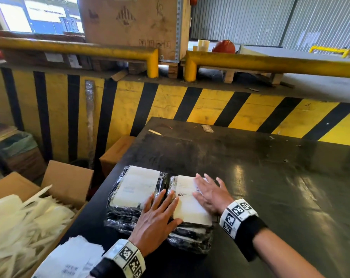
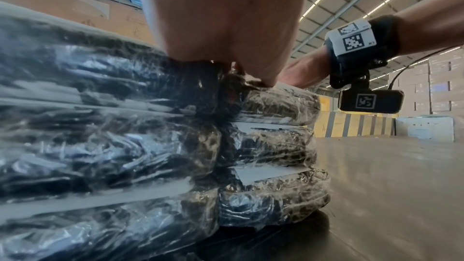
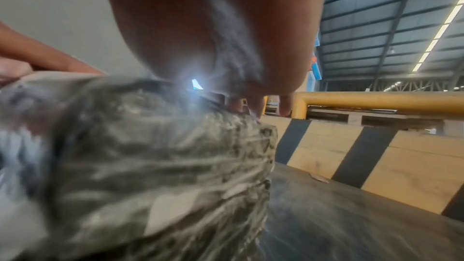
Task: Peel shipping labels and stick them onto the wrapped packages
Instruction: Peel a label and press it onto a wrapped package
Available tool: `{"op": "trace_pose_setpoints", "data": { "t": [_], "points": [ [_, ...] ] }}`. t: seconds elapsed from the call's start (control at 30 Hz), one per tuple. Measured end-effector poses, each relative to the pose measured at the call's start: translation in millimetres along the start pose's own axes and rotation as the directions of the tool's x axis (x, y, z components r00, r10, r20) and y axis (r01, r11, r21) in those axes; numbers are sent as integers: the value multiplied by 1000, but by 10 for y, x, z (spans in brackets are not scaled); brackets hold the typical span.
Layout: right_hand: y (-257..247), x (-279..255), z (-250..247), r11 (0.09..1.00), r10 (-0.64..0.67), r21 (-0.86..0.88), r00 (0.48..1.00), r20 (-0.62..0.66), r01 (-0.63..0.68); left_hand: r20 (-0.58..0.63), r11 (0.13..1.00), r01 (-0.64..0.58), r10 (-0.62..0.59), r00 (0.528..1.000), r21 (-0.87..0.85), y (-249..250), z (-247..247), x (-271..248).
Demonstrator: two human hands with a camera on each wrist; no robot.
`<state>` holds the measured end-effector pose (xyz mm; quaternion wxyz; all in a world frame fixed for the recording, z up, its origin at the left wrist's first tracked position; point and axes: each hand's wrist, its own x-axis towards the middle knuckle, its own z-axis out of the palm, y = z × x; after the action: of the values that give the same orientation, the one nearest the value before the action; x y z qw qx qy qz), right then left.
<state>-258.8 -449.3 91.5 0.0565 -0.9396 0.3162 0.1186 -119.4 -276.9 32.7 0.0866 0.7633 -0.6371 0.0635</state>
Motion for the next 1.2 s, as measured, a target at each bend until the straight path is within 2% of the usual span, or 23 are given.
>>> {"op": "trace_pose_setpoints", "data": {
  "t": [0.1,0.27,0.33,0.4,0.6,0.7,0.8,0.87,1.03,1.2],
  "points": [
    [-109,-78,-1,993,-48,-111,999,-6,47,14,1000,-2,2,1000,-9,-13,-8,-15],
    [-265,-471,-36,962,-236,-114,967,96,247,16,998,5,-4,1000,-67,-8,41,-10],
    [-241,-443,-70,965,-223,-117,969,109,235,14,997,5,-4,1000,-75,-10,39,-1],
    [-189,-298,-120,983,-153,-81,980,125,164,12,998,6,-5,1000,-70,-4,35,3],
    [-167,105,-130,999,-25,-31,996,86,28,36,998,28,-25,999,-64,26,-5,-7],
    [-227,37,-117,988,-75,-124,992,99,87,54,997,28,-25,998,-72,18,-1,-9],
    [-278,-158,-90,964,-230,-110,966,115,242,29,997,25,-23,999,-70,16,57,-10],
    [-302,-228,-112,952,-270,-113,956,117,283,11,998,24,-23,1000,-63,19,76,-9],
    [-285,75,-167,967,-223,-98,967,118,235,-39,1000,17,-18,999,-22,32,55,-11],
    [-325,317,-259,977,-196,-71,976,95,203,-25,1000,25,-25,999,-11,40,49,-6]
  ]
}}
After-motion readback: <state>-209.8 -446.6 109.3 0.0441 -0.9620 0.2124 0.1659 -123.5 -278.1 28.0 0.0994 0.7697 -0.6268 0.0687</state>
